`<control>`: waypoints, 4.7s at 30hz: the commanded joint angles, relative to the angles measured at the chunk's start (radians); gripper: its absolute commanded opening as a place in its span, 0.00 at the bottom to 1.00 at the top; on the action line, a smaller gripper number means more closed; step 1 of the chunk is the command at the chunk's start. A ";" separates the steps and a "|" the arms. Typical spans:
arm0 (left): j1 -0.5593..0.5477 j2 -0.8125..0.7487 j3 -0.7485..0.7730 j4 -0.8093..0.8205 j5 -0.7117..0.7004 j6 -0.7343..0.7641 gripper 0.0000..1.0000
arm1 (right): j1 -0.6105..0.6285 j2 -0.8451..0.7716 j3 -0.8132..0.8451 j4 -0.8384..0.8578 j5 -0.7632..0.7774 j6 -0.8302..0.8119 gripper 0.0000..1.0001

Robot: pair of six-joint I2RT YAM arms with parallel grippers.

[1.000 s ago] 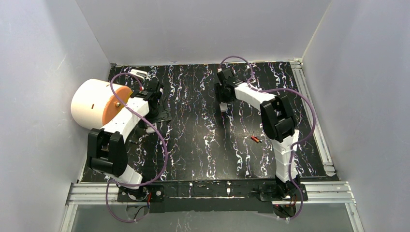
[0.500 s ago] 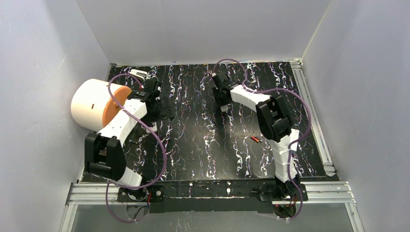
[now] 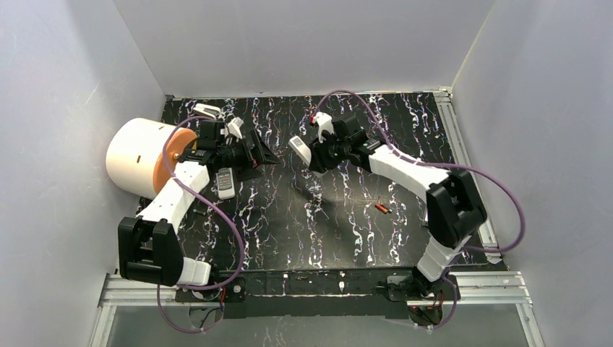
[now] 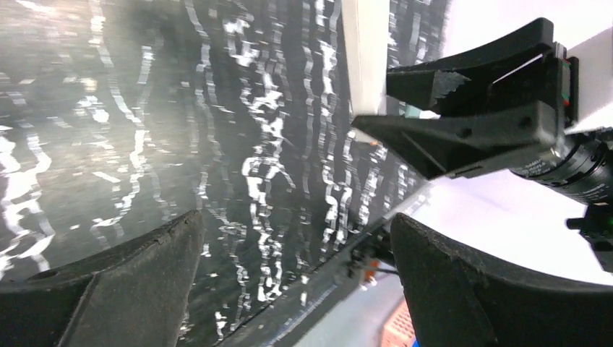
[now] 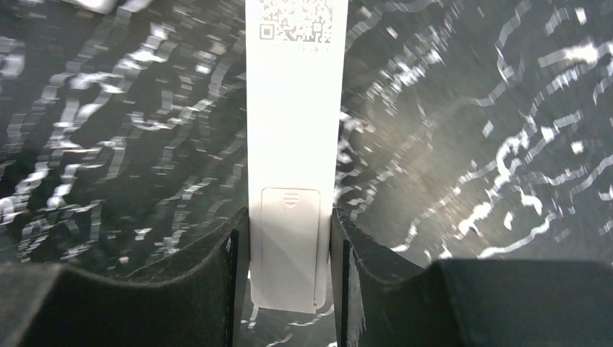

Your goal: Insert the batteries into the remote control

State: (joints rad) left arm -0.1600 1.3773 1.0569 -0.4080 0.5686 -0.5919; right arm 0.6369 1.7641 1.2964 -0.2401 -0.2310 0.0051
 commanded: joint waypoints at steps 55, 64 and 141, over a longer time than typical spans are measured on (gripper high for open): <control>-0.049 -0.042 0.003 0.471 0.458 -0.329 0.00 | 0.100 -0.339 -0.272 0.704 -0.063 0.959 0.93; -0.049 -0.050 0.051 0.489 0.455 -0.404 0.00 | 0.108 -0.479 -0.503 0.987 0.071 1.307 0.84; -0.078 -0.117 -0.078 0.738 0.467 -0.457 0.00 | 0.031 -0.560 -0.608 1.034 -0.051 1.183 0.88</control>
State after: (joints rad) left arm -0.2527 1.2575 0.9382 0.3286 0.8688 -1.0866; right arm 0.7280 1.3041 0.7326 0.6491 -0.1390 1.3315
